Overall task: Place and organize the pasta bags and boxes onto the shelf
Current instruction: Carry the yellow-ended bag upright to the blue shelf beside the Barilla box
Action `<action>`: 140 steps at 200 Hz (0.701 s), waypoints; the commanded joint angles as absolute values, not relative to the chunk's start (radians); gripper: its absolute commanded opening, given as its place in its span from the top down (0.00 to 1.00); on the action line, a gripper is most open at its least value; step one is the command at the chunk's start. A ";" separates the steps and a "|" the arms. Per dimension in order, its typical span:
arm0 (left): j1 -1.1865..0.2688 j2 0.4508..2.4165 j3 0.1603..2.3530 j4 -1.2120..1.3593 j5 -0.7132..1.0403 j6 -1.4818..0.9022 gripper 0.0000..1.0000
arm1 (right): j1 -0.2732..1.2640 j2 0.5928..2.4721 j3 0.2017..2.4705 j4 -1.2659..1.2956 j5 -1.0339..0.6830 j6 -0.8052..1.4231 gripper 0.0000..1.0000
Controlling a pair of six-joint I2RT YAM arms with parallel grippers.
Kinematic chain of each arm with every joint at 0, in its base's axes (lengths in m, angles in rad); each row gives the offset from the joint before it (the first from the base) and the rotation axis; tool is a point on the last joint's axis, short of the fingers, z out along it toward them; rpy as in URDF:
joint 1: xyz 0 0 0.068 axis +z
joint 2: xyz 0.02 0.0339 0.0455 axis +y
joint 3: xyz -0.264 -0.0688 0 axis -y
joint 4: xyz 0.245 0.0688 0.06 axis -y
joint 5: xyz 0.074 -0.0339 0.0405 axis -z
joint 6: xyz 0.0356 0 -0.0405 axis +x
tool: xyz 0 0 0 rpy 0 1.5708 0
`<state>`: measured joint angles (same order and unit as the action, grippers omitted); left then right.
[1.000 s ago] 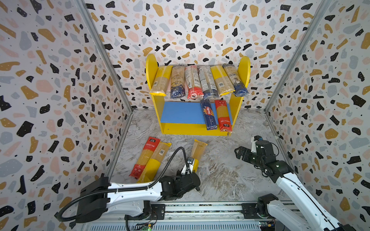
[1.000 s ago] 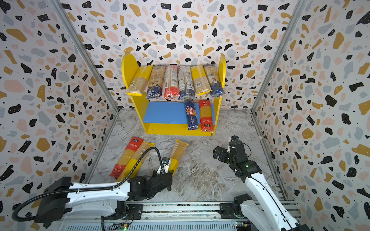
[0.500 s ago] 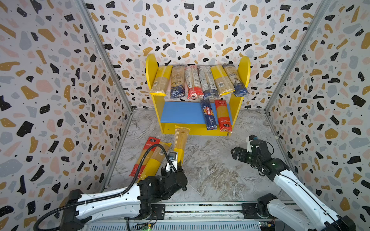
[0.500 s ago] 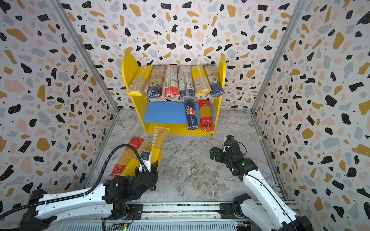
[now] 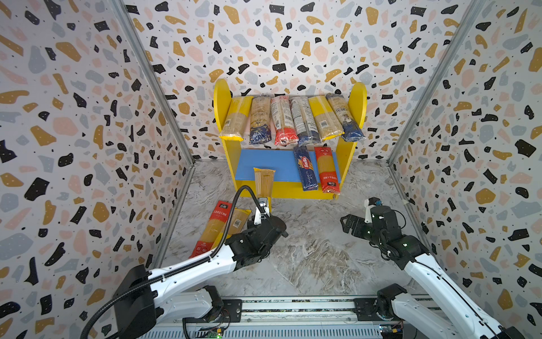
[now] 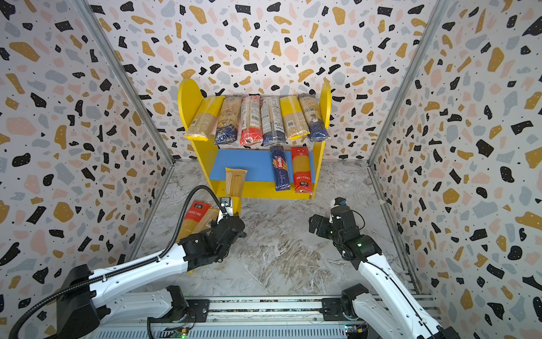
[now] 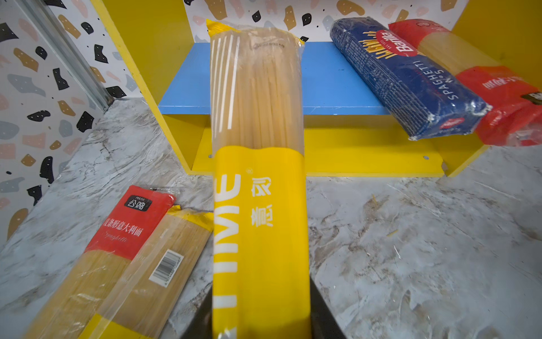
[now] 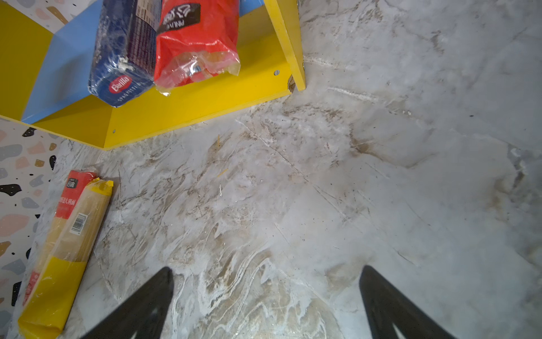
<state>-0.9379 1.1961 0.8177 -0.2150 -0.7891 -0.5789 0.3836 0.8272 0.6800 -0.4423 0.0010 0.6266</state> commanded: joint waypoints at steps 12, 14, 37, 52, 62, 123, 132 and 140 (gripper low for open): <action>-0.891 1.289 0.985 0.023 -0.759 -0.499 1.00 | 0.380 0.812 0.687 -0.456 0.027 0.614 0.01; -0.889 1.297 0.991 0.025 -0.757 -0.497 1.00 | 0.380 0.810 0.687 -0.456 0.028 0.613 0.01; -0.862 1.382 1.066 0.046 -0.733 -0.480 1.00 | 0.372 0.804 0.683 -0.457 0.030 0.607 0.01; -0.838 1.431 1.105 0.065 -0.715 -0.480 1.00 | 0.365 0.802 0.680 -0.457 0.025 0.605 0.01; -0.824 1.462 1.127 0.077 -0.710 -0.485 1.00 | 0.359 0.802 0.678 -0.456 0.023 0.603 0.01; -0.771 1.676 1.320 0.132 -0.651 -0.476 1.00 | 0.296 0.818 0.676 -0.451 -0.009 0.570 0.01; -0.764 1.706 1.356 0.129 -0.648 -0.477 1.00 | 0.285 0.820 0.678 -0.453 -0.012 0.564 0.01; -0.755 1.732 1.385 0.121 -0.641 -0.486 1.00 | 0.276 0.820 0.679 -0.456 -0.015 0.561 0.01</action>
<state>-0.7727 1.7134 1.2629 -0.0559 -0.6193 -0.5018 0.2985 0.8219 0.6758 -0.4427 -0.0006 0.5915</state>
